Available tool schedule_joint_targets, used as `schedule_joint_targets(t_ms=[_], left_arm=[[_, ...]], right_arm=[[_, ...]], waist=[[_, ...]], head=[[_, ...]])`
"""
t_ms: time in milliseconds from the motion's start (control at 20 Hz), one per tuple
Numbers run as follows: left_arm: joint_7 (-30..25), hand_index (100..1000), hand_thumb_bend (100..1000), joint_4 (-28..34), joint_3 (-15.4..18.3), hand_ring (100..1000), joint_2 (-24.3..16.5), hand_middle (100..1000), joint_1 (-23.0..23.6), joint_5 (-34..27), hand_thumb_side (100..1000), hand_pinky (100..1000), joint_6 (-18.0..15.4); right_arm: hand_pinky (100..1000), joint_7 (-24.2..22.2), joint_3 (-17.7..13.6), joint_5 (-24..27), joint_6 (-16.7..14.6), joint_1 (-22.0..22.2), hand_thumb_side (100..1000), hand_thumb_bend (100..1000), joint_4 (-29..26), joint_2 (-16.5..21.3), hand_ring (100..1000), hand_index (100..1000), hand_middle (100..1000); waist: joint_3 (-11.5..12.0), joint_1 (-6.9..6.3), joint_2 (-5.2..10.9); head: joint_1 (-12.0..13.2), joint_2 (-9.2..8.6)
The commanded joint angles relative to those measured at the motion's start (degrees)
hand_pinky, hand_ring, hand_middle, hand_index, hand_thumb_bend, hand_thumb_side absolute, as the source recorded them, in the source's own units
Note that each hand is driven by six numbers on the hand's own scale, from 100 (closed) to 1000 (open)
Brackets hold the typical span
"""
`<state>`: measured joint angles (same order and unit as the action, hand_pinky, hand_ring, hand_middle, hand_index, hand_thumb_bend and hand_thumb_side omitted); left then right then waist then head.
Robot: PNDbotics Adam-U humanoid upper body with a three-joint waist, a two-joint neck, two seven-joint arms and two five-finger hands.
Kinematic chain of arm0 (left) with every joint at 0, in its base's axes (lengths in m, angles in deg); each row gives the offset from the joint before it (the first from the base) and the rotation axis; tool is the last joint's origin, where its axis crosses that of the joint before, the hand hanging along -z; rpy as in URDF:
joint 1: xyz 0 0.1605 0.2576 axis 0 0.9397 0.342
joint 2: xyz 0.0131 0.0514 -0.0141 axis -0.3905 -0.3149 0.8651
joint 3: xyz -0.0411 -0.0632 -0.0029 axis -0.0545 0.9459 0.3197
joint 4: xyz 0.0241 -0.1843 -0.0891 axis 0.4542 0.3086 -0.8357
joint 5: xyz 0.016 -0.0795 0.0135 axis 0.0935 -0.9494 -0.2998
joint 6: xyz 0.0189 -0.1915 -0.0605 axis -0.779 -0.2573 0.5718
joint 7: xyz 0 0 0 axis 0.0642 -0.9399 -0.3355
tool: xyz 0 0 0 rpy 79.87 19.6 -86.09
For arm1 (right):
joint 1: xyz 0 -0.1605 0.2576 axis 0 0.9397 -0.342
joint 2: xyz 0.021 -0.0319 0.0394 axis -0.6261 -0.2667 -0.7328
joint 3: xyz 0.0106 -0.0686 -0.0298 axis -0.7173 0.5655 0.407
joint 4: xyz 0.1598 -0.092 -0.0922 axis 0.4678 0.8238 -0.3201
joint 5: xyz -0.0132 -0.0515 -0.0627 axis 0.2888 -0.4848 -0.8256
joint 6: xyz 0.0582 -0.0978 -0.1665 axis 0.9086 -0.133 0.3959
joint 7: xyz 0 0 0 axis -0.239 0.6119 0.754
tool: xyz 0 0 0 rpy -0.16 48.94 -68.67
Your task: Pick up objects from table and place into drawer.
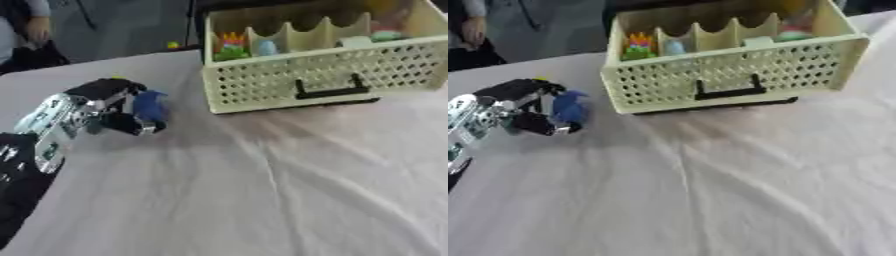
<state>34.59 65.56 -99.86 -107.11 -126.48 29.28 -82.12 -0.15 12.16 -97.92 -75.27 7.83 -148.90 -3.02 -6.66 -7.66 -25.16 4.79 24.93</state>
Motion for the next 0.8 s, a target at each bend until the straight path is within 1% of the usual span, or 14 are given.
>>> schedule_joint_targets(t_ms=[50, 400, 600, 800], left_arm=[[0.33, 990, 552, 0.36, 1.06, 643, -1.39, 859, -1.33, 2.01, 796, 575, 0.57], [1.49, 986, 546, -0.51, 1.7, 659, -1.23, 894, -1.66, 4.22, 809, 578, 1.29], [1.13, 987, 553, -1.89, 2.33, 656, -0.65, 897, -1.83, 3.75, 807, 574, 1.53], [2.36, 983, 551, -3.89, 3.33, 652, -0.39, 889, -2.03, 4.64, 803, 572, 2.41]], right_arm=[[486, -0.25, -0.03, 0.47, -0.08, -0.94, 575, 141, -0.87, 0.91, 478, 692, 447], [480, -0.65, 0.28, 0.81, -0.24, -1.12, 574, 146, -0.87, 0.63, 475, 690, 444], [476, -0.79, 0.43, 1.09, -0.44, -1.6, 571, 148, -0.87, 0.37, 474, 693, 443], [477, -0.79, 0.51, 1.28, -0.52, -1.78, 571, 152, -0.87, 0.29, 472, 695, 442]], waist=[[-0.08, 0.34, 1.1], [-0.63, 0.26, 0.68], [-1.23, -0.07, 0.13], [-2.04, -0.33, -0.48]], head=[[0.28, -0.88], [0.68, -1.58], [1.19, -2.25], [2.12, -2.95]])
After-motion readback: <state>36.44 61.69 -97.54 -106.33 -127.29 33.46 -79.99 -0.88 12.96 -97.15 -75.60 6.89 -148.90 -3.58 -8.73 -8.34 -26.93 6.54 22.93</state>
